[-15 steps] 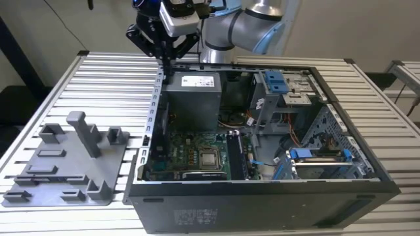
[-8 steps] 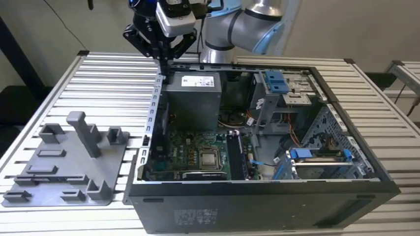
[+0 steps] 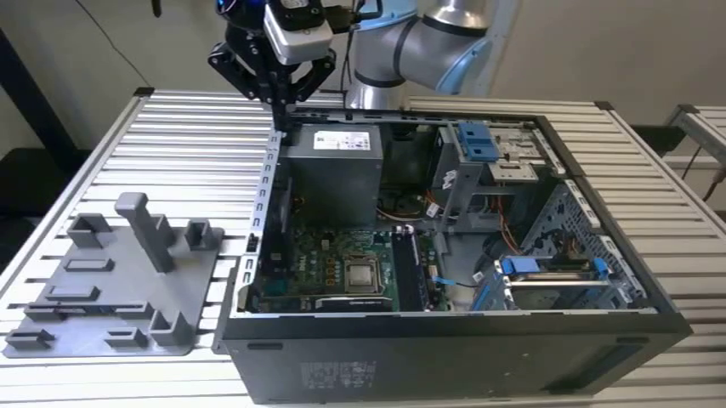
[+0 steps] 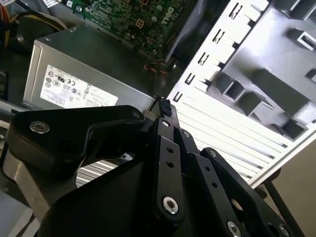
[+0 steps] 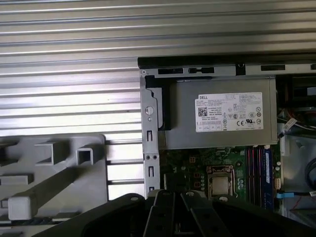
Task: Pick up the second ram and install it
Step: 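Reach for the second ram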
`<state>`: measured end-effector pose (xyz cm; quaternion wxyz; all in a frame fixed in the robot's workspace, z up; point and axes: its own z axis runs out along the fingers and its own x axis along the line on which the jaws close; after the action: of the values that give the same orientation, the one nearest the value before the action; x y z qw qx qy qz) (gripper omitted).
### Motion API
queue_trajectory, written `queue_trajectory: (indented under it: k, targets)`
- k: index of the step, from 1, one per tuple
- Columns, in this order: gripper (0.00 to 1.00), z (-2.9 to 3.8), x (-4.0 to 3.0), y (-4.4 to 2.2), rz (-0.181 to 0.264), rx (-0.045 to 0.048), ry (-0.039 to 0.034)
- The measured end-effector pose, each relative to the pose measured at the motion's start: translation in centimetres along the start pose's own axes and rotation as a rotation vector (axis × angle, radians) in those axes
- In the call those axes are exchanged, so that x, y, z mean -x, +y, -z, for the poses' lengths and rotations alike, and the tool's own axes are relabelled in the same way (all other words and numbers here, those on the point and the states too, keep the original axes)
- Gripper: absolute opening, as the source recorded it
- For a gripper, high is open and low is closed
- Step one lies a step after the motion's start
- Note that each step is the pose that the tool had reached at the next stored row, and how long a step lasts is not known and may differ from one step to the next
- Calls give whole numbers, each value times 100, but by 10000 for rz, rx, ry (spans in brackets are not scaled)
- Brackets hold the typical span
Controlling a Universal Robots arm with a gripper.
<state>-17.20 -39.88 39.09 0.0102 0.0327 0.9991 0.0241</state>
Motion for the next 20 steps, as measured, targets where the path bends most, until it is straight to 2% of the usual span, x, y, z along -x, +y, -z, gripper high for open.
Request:
queue_trajectory:
  k: [20]
  targets:
    - [11, -7, -134, -9, 4, 0, 0]
